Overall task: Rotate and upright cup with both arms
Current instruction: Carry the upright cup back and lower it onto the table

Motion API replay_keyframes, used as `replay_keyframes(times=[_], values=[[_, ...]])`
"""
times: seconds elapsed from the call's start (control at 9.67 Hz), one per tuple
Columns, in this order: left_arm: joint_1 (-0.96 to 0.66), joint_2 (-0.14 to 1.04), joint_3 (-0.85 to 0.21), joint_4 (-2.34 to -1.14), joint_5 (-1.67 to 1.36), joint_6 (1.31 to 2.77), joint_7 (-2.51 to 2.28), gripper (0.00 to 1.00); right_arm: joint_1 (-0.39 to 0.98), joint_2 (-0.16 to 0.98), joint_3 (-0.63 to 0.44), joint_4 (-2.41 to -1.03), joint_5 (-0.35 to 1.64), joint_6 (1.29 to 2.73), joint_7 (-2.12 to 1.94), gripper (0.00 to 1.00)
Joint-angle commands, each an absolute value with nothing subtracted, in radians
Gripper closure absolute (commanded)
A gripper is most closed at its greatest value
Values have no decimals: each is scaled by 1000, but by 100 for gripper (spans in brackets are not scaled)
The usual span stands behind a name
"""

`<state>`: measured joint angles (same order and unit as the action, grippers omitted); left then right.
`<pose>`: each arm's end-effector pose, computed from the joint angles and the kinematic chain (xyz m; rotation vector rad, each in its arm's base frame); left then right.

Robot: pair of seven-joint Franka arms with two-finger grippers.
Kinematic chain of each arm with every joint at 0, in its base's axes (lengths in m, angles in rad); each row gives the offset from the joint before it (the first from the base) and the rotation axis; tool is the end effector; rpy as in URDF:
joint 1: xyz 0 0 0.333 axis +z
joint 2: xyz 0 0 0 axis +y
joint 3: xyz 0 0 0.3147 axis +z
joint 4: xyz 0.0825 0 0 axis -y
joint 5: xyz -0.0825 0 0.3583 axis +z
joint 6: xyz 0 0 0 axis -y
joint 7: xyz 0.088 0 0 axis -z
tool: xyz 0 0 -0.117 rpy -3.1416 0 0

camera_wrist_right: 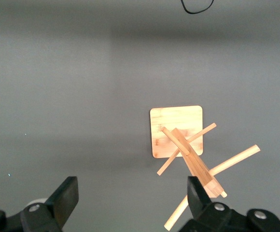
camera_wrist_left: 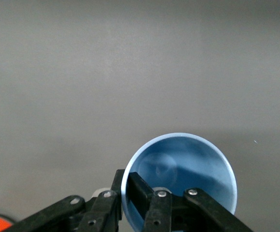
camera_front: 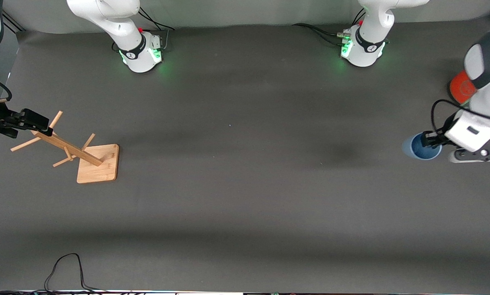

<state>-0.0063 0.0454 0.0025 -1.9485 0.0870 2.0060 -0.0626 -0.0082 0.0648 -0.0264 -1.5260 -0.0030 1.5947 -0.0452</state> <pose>0.5468 0.0039 0.4561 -3.0625 -0.0346 -0.0225 0.5507 -0.0189 0.6004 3.1367 0.0168 0.0059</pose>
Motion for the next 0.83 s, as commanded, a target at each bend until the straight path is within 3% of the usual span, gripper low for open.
replay_keyframes(times=[0.0, 0.21, 0.72], values=[[-3, 5, -11, -2052, 78, 2098, -106, 100, -1, 66, -35, -1513, 2, 1598, -52, 0], [-59, 21, -17, -2054, 77, 2118, -211, 100, 2, 69, -35, -1513, 2, 1608, -52, 0], [-378, 121, -17, -2051, 77, 2182, -709, 100, 2, 75, -35, -1514, 2, 1617, -49, 0]])
